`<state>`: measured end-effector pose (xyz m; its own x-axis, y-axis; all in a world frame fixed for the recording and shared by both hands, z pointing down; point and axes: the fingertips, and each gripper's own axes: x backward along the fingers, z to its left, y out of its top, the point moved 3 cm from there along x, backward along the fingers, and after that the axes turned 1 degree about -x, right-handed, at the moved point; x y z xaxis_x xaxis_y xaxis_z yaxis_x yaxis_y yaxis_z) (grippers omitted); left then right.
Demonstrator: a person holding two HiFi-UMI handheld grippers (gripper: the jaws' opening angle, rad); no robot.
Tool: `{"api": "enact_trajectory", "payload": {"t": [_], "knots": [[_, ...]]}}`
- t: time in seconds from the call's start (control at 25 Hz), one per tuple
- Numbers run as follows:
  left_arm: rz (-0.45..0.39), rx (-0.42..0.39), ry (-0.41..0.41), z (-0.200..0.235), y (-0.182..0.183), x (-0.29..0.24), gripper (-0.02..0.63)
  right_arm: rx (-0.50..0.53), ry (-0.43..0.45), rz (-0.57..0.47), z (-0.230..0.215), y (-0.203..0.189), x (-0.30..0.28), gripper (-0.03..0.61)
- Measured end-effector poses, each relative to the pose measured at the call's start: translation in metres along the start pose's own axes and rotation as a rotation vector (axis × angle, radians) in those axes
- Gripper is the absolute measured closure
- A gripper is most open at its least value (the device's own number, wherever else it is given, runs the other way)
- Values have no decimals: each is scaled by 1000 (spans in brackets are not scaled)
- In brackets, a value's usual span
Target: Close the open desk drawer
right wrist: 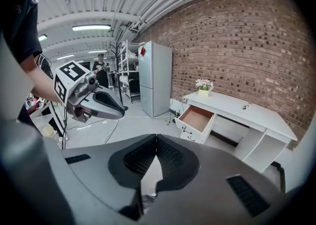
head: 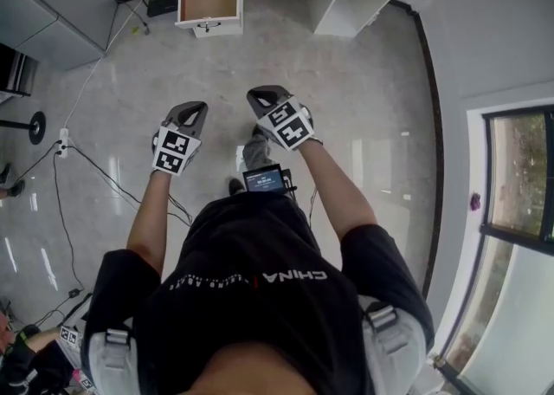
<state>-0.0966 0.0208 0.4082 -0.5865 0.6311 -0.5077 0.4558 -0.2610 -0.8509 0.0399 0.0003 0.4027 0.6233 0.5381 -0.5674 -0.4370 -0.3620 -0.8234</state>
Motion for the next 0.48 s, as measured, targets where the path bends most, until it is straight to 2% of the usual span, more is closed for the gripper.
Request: {"api": "enact_trajectory", "payload": {"t": [0.24, 0.48], "knots": [[23, 2, 31, 66, 12, -55, 601, 2, 43, -12, -62, 29, -68, 563], [45, 14, 117, 161, 45, -97, 601, 52, 109, -19, -131, 87, -130, 563]]}}
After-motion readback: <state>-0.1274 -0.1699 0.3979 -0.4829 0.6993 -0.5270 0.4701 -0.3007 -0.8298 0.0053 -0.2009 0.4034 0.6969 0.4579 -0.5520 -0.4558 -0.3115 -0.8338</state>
